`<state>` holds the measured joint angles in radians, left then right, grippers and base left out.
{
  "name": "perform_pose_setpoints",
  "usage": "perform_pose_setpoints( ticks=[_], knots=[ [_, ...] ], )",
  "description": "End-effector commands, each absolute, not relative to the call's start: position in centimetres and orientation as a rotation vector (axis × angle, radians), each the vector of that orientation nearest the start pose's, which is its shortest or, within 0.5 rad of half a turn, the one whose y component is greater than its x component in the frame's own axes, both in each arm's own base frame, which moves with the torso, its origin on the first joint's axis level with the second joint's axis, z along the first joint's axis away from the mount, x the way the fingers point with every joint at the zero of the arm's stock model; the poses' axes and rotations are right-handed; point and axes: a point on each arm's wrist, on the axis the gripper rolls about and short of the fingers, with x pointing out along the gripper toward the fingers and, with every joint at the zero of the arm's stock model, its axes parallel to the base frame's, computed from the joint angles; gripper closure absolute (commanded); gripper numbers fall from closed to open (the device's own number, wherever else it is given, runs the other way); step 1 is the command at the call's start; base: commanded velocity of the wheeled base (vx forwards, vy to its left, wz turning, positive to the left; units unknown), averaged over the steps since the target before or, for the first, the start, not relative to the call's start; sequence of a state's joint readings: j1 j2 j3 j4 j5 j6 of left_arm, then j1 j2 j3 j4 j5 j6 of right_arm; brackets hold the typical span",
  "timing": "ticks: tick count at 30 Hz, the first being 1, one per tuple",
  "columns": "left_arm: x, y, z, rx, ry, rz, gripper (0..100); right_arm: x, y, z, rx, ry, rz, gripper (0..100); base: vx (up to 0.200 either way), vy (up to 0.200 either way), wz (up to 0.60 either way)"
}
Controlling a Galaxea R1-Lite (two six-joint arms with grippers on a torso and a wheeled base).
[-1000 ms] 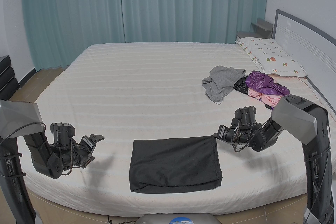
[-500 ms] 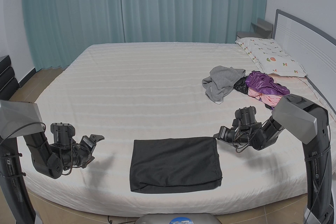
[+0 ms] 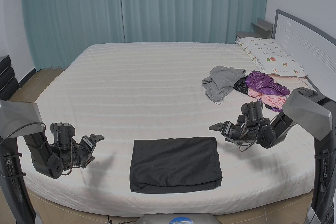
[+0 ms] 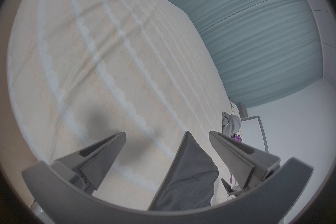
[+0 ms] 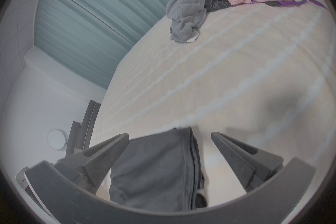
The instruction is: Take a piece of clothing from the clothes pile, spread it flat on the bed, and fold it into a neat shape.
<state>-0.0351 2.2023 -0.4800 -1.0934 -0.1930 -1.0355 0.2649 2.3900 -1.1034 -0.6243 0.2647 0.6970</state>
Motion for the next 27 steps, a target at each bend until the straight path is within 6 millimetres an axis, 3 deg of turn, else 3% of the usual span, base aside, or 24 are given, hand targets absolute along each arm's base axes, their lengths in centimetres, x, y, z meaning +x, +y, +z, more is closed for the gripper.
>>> perform_pose_setpoints(
  ticks=[1,2,3,5,9,26,27],
  knots=[
    [30.8,-1.5,-0.2,-1.045,0.686,0.124,0,33.3,10.1,2.0,0.68,0.908,0.375,0,0.0,0.0,0.0],
    [30.8,-1.5,-0.2,-1.045,0.686,0.124,0,33.3,10.1,2.0,0.68,0.908,0.375,0,0.0,0.0,0.0],
    [30.8,-1.5,-0.2,-1.045,0.688,0.125,0,31.4,10.4,1.4,0.668,0.94,0.392,0,0.0,0.0,0.0],
    [30.7,-1.5,-0.2,-1.045,0.689,0.126,0,29.9,11.1,0.8,0.649,0.968,0.416,0,0.0,0.0,0.0],
    [30.7,-1.5,-0.2,-1.045,0.689,0.126,0,28.3,12.2,-1.0,0.617,1.01,0.442,0,0.0,0.0,0.0],
    [30.8,-1.5,-0.3,-1.045,0.689,0.126,0,28.2,13.0,-3.4,0.506,0.973,0.416,0,0.0,0.0,0.0],
    [30.8,-1.5,-0.3,-1.043,0.689,0.125,0,28.2,13.0,-3.4,0.505,0.97,0.416,100,0.0,0.0,0.0]
  ],
)
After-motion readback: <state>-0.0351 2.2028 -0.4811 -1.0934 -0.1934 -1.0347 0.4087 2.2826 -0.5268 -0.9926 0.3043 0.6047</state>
